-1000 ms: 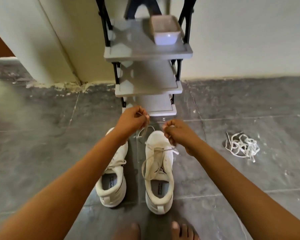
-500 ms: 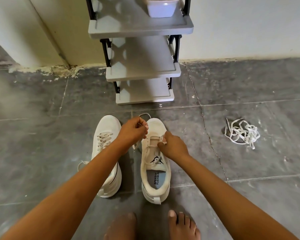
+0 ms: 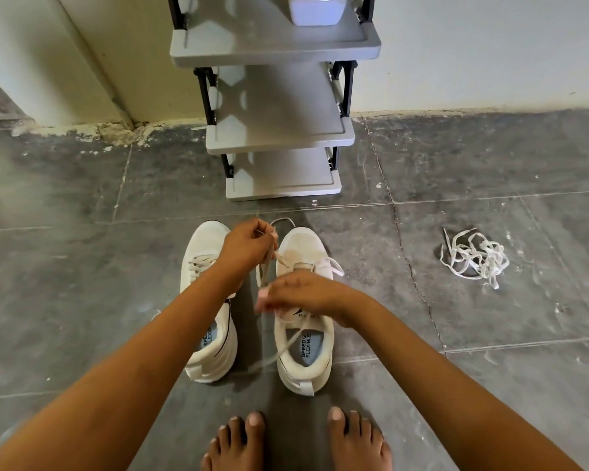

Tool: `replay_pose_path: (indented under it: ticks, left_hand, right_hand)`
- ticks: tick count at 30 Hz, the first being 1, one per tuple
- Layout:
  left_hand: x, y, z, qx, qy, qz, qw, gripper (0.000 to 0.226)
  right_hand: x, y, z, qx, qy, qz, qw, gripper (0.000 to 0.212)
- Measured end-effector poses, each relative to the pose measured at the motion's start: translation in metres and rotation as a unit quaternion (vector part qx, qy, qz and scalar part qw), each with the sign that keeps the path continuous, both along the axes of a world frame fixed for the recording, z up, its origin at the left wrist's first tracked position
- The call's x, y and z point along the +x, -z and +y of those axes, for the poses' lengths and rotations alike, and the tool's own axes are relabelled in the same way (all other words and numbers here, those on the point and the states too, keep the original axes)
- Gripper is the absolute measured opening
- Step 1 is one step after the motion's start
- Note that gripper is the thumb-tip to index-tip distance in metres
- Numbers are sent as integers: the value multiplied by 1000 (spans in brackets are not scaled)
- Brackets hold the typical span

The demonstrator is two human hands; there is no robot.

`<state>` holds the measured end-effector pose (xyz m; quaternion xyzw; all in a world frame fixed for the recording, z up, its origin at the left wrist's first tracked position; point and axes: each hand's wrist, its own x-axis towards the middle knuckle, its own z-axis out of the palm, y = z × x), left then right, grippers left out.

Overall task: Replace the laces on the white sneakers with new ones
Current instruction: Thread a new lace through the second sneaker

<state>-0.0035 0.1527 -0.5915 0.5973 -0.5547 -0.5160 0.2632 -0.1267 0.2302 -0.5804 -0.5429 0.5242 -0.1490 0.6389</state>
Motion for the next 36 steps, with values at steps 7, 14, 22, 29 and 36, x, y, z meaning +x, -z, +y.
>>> replay_pose_path:
  ticks: [7,14,22,29,36]
  left_hand:
    - [-6,3,1,0,22,-11,1000,8]
    - [-4,4,0,-7,17,-18,1000,6]
    - [-7,4,4,0,20,-16,1000,8]
    - [-1,2,-1,-3,-10,14,1000,12]
    - [-2,3,6,3,14,23,1000,6]
  right_hand:
    - [-35,41,-16,-106,164,347,917,38]
    - [-29,47,-12,-228,215,340,887,9]
    - [-25,48,-15,-208,201,412,864,21]
    - [-3,2,-1,-80,104,0,991,11]
    - [-33,1,8,32,45,-9,998,26]
